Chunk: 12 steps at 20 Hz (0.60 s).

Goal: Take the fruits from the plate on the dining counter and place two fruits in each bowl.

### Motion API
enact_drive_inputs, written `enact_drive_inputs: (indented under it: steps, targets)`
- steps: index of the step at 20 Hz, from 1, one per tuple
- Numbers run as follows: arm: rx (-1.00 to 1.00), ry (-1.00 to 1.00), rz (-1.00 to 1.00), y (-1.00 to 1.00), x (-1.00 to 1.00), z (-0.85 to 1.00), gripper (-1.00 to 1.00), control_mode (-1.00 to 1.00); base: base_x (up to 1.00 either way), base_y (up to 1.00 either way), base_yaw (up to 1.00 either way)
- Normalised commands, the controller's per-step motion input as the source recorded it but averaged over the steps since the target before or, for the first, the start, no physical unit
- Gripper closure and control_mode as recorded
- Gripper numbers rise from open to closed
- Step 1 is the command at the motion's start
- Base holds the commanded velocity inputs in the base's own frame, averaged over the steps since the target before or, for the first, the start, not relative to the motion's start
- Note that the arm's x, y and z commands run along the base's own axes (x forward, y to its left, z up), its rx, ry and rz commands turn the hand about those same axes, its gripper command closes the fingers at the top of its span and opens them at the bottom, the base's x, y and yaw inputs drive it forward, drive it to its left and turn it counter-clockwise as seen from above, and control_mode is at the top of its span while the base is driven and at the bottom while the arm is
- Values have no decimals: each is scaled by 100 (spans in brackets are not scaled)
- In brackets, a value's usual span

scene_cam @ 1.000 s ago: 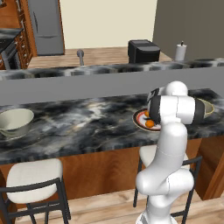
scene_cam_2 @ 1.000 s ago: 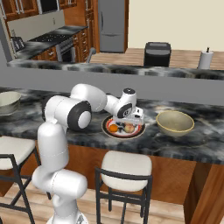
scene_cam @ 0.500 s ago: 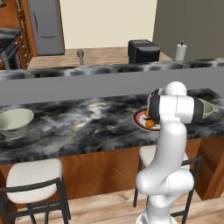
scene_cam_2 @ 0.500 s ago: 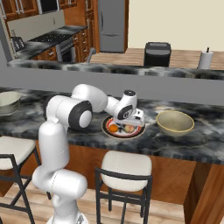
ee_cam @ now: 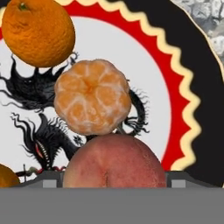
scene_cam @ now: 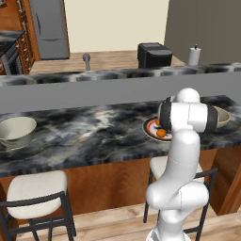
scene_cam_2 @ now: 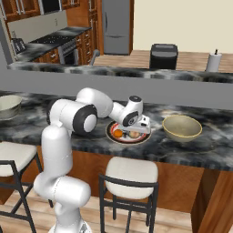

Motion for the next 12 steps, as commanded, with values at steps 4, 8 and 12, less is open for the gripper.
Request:
enact_drive_inputs:
  steps: [4, 8, 12]
  targets:
    - [0, 0, 0, 0, 0, 0, 100, -100, 0, 0, 0]
    - [0, 0, 0, 0, 0, 10, 100, -100, 0, 0, 0]
    - [0, 0, 0, 0, 0, 67, 100, -100, 0, 0, 0]
